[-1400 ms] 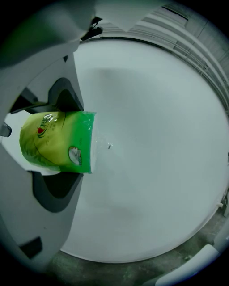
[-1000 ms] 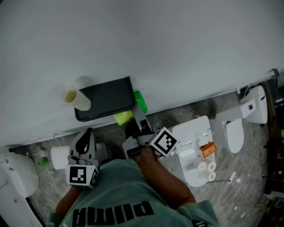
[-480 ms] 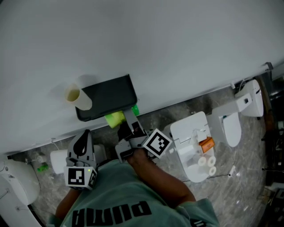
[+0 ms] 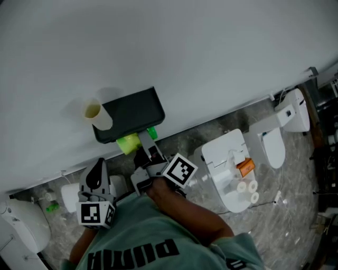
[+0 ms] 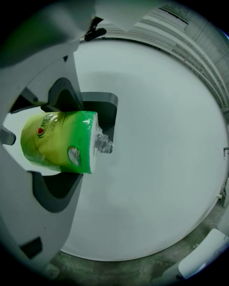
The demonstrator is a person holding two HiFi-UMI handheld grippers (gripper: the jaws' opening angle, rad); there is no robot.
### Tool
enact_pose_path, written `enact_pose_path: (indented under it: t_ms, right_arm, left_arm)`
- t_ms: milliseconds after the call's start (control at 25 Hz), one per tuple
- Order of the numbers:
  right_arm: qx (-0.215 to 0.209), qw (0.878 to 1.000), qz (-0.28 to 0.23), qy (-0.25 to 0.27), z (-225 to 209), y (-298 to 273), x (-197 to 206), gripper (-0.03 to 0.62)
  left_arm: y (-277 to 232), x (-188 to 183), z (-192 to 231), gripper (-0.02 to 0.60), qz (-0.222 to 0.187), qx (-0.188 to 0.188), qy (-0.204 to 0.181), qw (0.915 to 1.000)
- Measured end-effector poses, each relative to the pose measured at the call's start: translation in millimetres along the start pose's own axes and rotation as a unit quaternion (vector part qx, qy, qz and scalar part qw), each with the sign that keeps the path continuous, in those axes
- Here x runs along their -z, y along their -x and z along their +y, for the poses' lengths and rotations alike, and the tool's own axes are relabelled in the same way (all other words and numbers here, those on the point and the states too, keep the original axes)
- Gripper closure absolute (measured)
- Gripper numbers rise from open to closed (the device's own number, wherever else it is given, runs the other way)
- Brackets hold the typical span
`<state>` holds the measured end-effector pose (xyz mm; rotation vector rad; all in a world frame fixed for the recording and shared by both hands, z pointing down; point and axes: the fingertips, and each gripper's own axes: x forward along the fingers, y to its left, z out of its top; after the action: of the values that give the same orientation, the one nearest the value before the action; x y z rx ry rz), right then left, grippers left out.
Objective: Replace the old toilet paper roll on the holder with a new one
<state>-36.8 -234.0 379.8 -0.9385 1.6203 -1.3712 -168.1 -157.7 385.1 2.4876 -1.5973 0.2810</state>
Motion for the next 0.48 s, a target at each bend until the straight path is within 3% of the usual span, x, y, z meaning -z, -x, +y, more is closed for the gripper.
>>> enact_pose_path:
  t_ms: [480]
  right_arm:
    - [-0.004,1.0,-0.009,-0.001,1.5,0.3,15.8,0.184]
  left_arm:
    - [14.2,-0.8,11.5,0.577,-0.01,0.002,0.005,0.9999]
